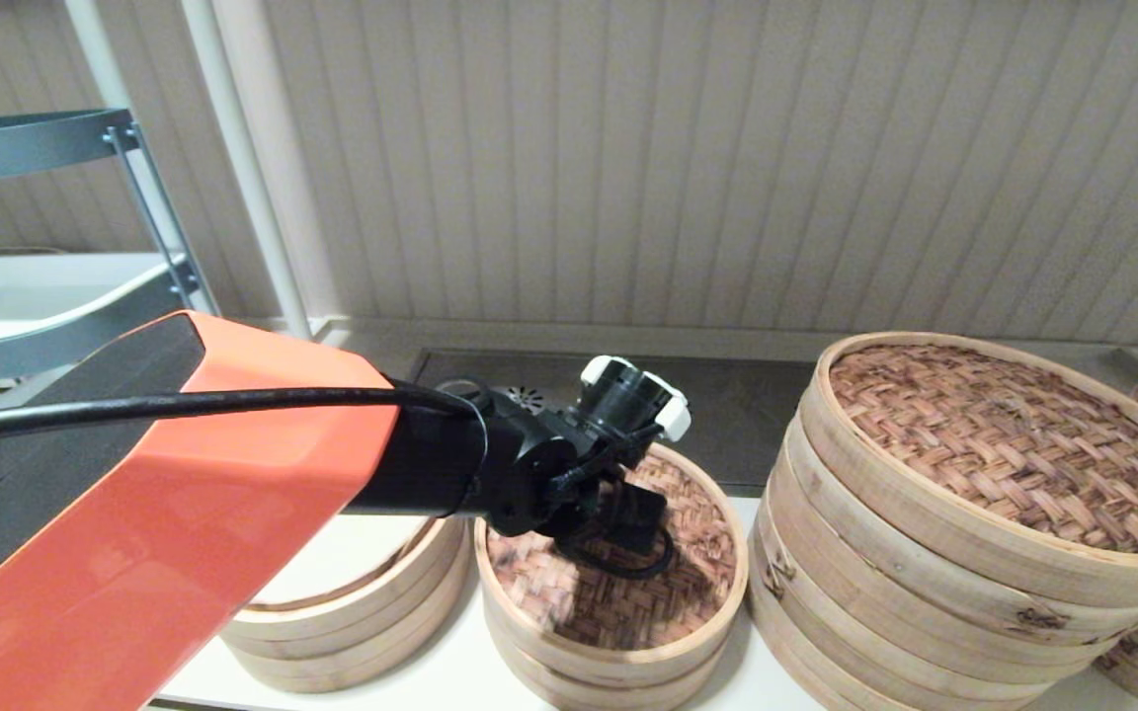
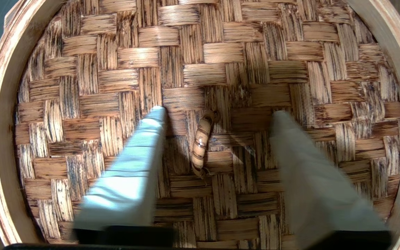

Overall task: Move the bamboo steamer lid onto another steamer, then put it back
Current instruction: Pick up the steamer

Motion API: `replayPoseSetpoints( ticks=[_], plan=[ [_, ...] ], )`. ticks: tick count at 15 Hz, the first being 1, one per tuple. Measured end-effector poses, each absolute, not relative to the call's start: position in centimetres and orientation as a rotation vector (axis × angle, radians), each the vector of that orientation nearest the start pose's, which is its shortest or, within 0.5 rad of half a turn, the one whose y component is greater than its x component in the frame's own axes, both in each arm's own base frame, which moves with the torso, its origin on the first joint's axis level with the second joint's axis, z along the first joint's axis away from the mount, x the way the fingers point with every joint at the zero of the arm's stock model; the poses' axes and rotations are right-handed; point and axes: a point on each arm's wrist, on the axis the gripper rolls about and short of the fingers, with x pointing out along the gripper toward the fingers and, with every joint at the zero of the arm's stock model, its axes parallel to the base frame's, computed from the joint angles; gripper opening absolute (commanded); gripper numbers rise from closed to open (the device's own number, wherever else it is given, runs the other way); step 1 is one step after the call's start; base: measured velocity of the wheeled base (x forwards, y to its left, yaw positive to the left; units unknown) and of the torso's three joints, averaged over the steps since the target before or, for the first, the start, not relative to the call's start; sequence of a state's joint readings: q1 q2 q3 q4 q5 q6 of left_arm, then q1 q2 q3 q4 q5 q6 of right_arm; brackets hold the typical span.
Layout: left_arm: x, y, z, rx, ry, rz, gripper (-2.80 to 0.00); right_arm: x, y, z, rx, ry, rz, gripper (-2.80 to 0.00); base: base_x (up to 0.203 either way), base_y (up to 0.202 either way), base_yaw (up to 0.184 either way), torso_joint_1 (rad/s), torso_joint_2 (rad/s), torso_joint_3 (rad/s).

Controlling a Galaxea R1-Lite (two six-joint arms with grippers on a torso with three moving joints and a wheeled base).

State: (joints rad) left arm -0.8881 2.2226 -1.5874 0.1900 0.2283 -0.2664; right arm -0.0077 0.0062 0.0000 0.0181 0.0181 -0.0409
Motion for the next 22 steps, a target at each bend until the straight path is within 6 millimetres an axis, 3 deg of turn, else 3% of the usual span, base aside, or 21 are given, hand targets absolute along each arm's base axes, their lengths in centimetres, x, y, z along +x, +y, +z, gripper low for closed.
replayPoseSetpoints(
  ticks=[12, 22],
  plan=[
    [28.0, -33.5, 12.2, 0.191, 0.776, -0.517, -2.80, -2.2, 0.1, 7.4, -0.040, 0.024, 0.011, -2.80, 0.000, 0.000, 0.000, 0.000, 0.00, 0.000],
    [27.6, -33.0, 14.7, 0.167, 0.730, -0.530, -2.80, -2.2, 0.1, 7.4, -0.042, 0.024, 0.011, -2.80, 0.000, 0.000, 0.000, 0.000, 0.00, 0.000]
  ],
)
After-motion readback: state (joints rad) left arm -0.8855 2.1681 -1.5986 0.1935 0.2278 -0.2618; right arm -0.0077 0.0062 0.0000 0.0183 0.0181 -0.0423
